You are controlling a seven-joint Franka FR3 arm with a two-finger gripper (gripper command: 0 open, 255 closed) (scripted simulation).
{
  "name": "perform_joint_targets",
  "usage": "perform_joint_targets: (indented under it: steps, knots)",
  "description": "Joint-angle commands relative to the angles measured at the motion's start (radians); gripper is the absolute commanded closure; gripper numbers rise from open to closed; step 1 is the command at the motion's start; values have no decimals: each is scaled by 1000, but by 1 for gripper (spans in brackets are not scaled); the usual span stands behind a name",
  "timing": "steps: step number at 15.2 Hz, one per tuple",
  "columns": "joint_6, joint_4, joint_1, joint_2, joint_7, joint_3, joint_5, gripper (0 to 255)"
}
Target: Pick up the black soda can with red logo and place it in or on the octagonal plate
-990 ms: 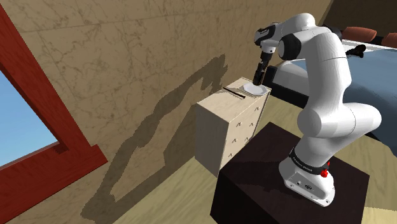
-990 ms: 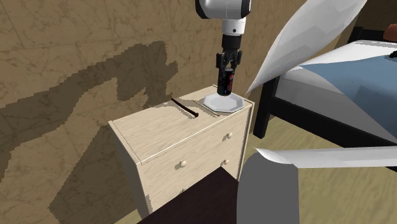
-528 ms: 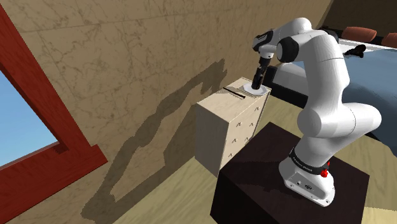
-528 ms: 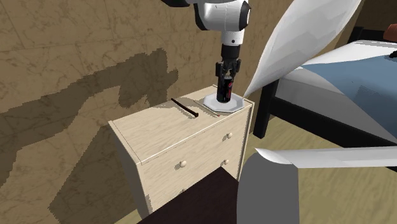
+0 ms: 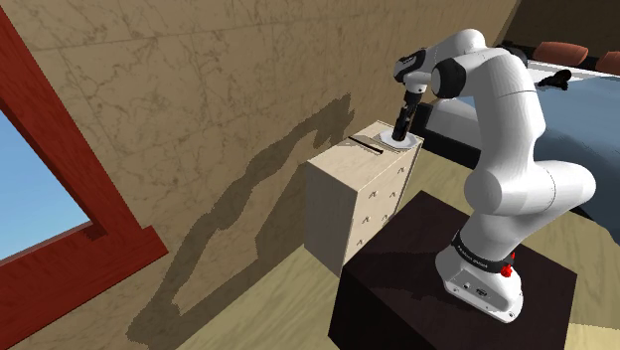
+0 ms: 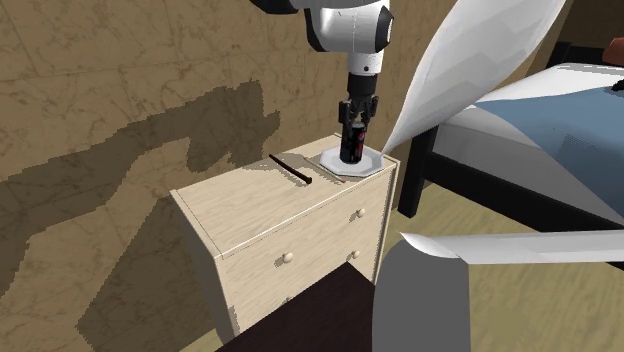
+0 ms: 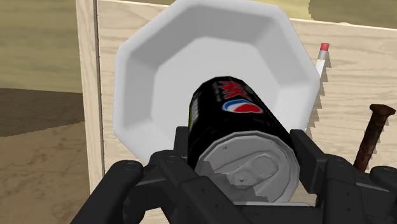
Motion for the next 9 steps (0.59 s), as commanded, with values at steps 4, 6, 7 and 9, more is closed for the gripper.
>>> perform_joint_targets:
  steps: [4,6,7,9]
  knots:
    - [0,1,0,0,0,0,0,0]
    - [0,1,0,0,0,0,0,0]
    - [0,0,0,0,0,0,0,0]
    - [-49,24,-1,-26,5,-6,-8,0]
